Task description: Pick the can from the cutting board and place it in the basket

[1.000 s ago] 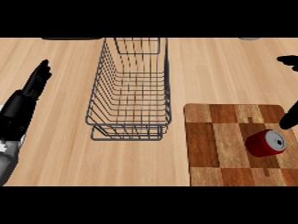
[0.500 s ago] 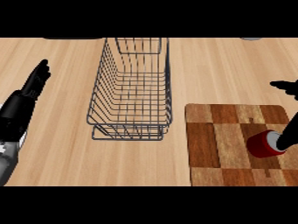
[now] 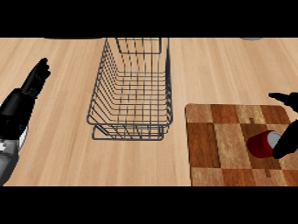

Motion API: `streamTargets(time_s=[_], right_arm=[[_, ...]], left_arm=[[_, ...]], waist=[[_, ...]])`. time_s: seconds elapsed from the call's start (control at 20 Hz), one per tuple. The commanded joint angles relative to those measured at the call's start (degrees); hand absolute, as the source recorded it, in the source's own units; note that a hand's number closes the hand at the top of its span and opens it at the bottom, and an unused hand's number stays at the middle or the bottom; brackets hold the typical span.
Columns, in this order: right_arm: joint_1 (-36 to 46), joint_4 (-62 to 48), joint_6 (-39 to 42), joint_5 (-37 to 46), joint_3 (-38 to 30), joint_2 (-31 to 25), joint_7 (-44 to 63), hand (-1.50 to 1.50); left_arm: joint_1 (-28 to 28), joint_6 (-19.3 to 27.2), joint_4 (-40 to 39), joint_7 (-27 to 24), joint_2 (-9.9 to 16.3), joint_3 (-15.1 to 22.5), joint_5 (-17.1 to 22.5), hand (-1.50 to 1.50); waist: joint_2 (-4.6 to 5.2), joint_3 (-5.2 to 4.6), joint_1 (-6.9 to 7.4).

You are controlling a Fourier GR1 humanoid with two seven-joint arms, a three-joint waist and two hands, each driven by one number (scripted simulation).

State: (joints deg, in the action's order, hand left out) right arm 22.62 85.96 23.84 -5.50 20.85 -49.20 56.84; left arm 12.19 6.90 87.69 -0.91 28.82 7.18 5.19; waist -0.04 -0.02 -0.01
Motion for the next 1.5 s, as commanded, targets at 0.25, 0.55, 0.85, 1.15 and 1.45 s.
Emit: streamTargets(time_s=[0.25, 0.55, 0.85, 1.15, 1.45], right_arm=[[-3.73, 1.46, -0.34, 10.5, -2.45, 6.48, 1.98, -1.5], [-9.14, 3.03, -0.16, 14.28, -5.67, 8.8, -0.44, -1.5], [-11.0, 3.75, 0.88, 19.15, -7.99, 13.31, -1.08, -1.5], [-15.12, 3.87, 0.98, 22.22, -9.06, 15.18, -3.4, -1.5], [-13.3, -2.58, 3.32, 24.65, -12.02, 15.79, -7.59, -1.5]], left_arm=[[-0.95, -1.86, 0.56, -0.01, -2.95, -2.29, -3.8, 0.0], [-3.58, -3.91, 1.97, -1.61, -4.87, -4.06, -4.65, 0.0], [-2.36, -4.83, 2.63, 0.71, -7.16, -5.2, -7.71, 0.0], [0.42, -8.94, -1.07, -0.31, -6.52, -8.52, -6.79, 0.0], [-2.53, -11.15, 6.61, 4.25, -4.83, -11.23, -6.25, 0.0]], waist=[[0.01, 0.01, 0.05], [-0.02, 0.01, -0.01], [-0.01, 0.01, -0.02], [0.03, 0.01, -0.19], [-0.02, 0.03, 0.28]])
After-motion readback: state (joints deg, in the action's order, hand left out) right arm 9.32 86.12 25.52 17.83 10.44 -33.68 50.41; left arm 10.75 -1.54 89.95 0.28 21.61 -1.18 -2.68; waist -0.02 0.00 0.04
